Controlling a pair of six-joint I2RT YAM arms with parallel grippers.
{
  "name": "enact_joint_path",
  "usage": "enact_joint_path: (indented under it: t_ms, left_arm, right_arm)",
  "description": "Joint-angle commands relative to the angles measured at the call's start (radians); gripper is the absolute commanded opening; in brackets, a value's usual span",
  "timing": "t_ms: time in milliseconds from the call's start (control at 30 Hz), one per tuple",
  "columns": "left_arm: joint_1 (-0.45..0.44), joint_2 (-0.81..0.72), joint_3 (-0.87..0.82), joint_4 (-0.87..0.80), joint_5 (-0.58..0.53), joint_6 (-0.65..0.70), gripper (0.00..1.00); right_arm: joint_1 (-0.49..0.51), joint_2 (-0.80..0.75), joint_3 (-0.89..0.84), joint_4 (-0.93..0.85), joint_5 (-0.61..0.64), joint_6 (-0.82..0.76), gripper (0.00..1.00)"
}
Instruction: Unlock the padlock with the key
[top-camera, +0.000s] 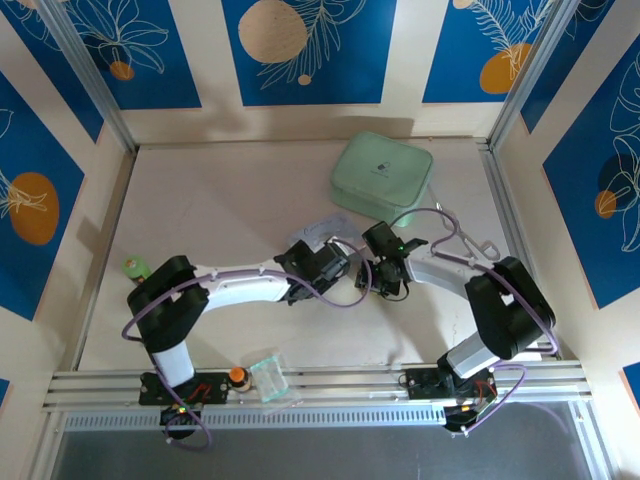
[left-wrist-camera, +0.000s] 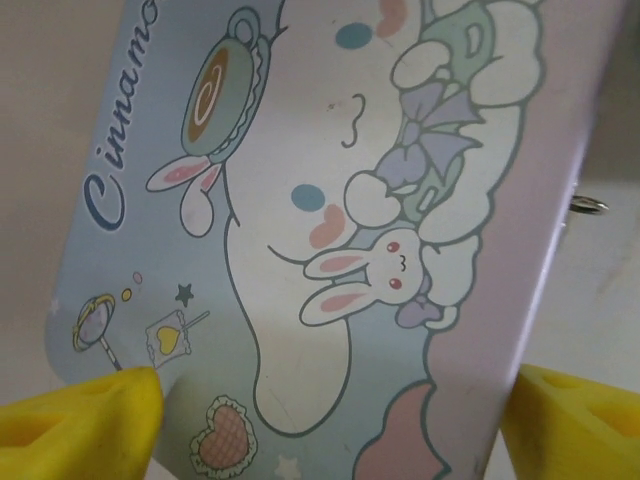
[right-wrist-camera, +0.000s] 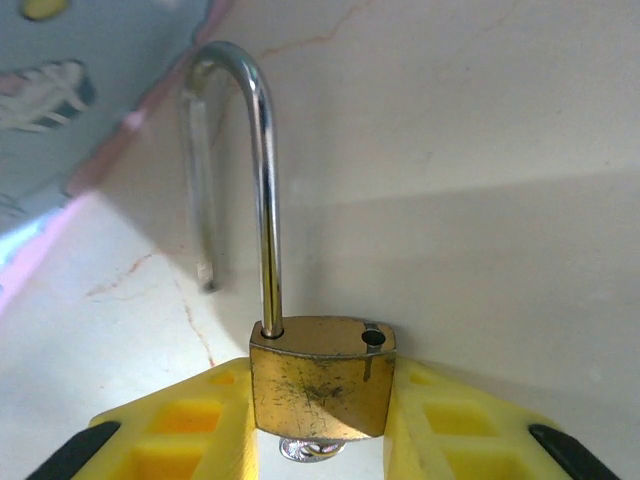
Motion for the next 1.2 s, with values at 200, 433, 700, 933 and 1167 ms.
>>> enact_joint_path:
  t_ms: [200,433,700,933,1167]
  left_arm:
    - [0.105,-0.033,-0.041,0.045,-0.025,0.012,0.87]
    - [0.160,-0.056,-0.054,0.066,-0.029,0.027,0.92]
    - [0.213,-0.112,-0.098,0.071,-0.038,0.008,0.98]
    - [0.258,-0.141,-0.105,0.053,-0.059,-0.011,1.00]
    - [0.289,-0.229,-0.163,0.067,-0.007,-0.022,1.00]
  right_arm:
    - [-0.001,0.110,0.092,-0.319,0.112,-0.139,0.31]
    - [0.004,0.155,0.148,-0.423,0.209,-0.192,0.34]
    - [0.015,0.164,0.149,-0.425,0.211,-0.216,0.39]
    - [0.031,0.161,0.161,-0.419,0.193,-0.216,0.42]
    - [0.054,0.141,0.161,-0.417,0.208,-0.210,0.53]
